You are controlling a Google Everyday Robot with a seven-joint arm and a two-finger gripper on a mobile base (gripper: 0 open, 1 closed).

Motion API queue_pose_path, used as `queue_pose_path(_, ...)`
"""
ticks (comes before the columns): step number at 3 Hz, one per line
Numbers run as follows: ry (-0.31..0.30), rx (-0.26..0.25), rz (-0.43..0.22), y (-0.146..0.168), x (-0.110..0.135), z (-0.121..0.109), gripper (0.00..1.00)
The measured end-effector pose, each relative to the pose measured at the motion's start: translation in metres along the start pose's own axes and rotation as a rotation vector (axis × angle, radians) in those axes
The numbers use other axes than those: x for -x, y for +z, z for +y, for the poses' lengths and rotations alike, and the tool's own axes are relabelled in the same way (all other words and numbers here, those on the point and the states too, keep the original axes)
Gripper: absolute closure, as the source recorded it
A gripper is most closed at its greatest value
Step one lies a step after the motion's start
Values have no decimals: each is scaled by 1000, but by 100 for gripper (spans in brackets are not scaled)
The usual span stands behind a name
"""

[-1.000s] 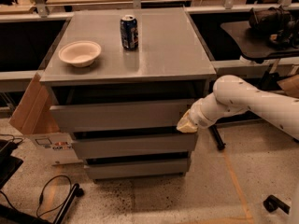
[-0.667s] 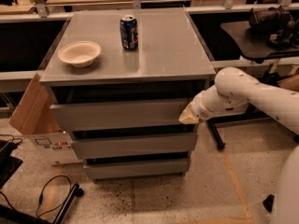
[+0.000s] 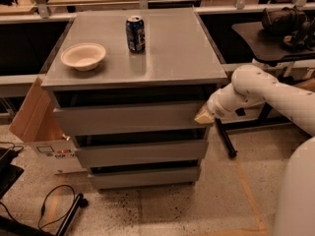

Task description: Close top drawer

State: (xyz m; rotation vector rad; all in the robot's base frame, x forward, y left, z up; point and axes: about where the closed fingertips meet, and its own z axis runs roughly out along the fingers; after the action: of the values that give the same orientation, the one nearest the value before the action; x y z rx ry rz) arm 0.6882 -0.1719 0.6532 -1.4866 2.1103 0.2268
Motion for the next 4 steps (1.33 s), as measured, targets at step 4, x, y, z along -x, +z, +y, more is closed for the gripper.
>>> queue_pose_path(4, -354, 163, 342, -180, -25, 148, 100)
